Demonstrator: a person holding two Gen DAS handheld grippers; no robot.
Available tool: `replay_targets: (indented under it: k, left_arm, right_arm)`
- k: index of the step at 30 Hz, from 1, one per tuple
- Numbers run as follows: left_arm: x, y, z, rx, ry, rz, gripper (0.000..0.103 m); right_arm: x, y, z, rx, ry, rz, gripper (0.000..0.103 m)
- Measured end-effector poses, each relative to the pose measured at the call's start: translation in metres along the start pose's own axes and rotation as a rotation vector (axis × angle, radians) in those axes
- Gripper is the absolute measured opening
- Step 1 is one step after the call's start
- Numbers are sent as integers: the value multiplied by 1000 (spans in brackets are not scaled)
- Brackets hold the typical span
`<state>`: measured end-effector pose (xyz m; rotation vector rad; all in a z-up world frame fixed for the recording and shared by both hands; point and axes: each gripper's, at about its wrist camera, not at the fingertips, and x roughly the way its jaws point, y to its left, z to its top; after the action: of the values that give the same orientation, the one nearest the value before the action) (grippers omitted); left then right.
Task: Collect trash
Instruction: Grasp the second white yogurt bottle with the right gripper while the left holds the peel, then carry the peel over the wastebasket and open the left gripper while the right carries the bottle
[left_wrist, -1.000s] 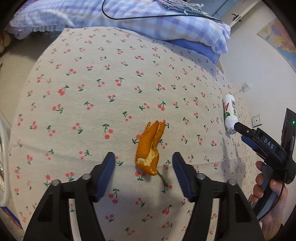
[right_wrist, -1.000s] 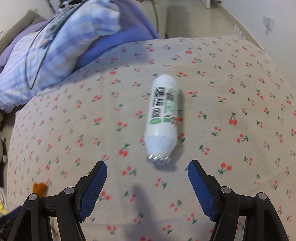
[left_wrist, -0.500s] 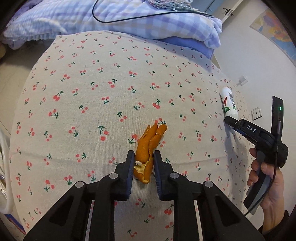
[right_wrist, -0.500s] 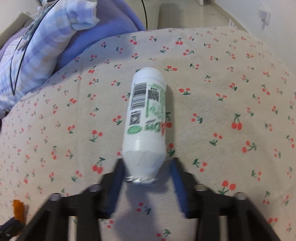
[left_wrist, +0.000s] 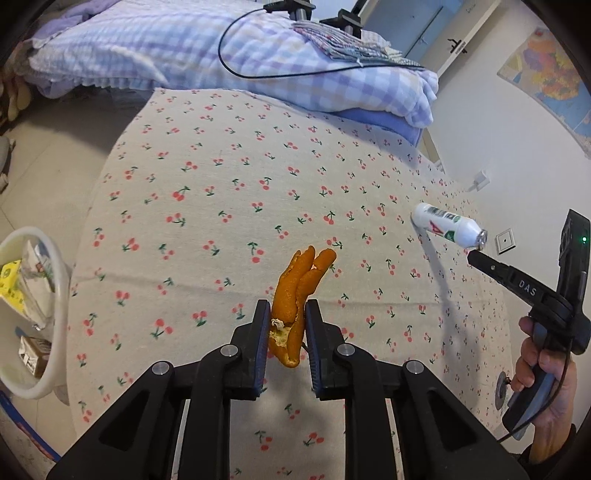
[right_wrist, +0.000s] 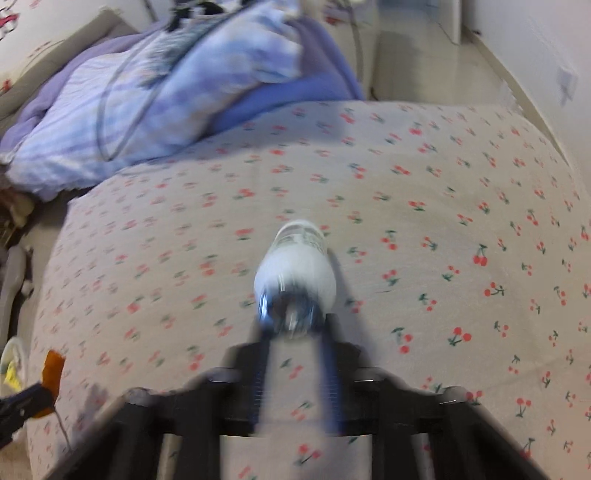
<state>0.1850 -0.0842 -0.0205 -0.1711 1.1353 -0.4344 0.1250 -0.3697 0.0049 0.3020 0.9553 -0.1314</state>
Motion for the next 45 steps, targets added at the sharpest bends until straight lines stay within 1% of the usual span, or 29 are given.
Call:
replay_targets:
  k: [3,7,8,9,10,11,12,13,19,23,26,29,31,32,37,43,45]
  left_arm:
    - [-11,5,-6,-10,-12,5,20]
    - [-24,18,-14,-37,-19,18,20]
    - [-25,21,-16,-45,-21,19,20]
    - [-29,24,-17,-55,-23,20,20]
    - [-30,26,-17,-59,-26,20,19]
    - [-33,29,-18,-62,-31,21,20]
    - [-35,30,-18,-63,-34,23,20]
    - [-36,32,-18,-64,-37,25,20]
    - [-34,42,-16,-67,-29,42,20]
    - [-29,47,-13,-70,-21,52,20]
    - [-27,49,-12,-78,-17,54,20]
    - [-27,52,-12,-90,-17,53,20]
    - [-30,53,-13,-94,-21,52,20]
    - [-32,54,-13,-96,-24,51,20]
    - [-43,61,-15,-106,-45,50,19]
    - [-58,75,-18,-124,-76,55,20]
    - [-64,82,-20,-134,-86,59,19]
  right_arm:
    - [-8,13,-7,-29,7,17,3]
    - [-18,20,-16,-24,29,55,3]
    - [-20,20,-16,-24,33,59,7]
    - [-21,20,-16,-27,38,57,22]
    - [-21,17,-14,-27,36,42,33]
    - [-22,15,-14,-25,29,25,49]
    - [-22,13,-13,-25,22,-2,50]
    - [-17,9,-10,-28,24,-38,50]
    - [19,-17,2,-7,62,-156,50]
    - [35,-34,7,-4,57,-197,50]
    - [44,-43,8,17,63,-177,50]
    - [56,-45,6,50,101,-138,50]
    - [61,-45,3,59,114,-126,45]
    - [61,-43,2,55,107,-124,41]
    - [41,-29,0,19,72,-93,41]
    - [6,3,-1,-50,14,-19,41]
    - [1,14,0,-73,6,-3,41]
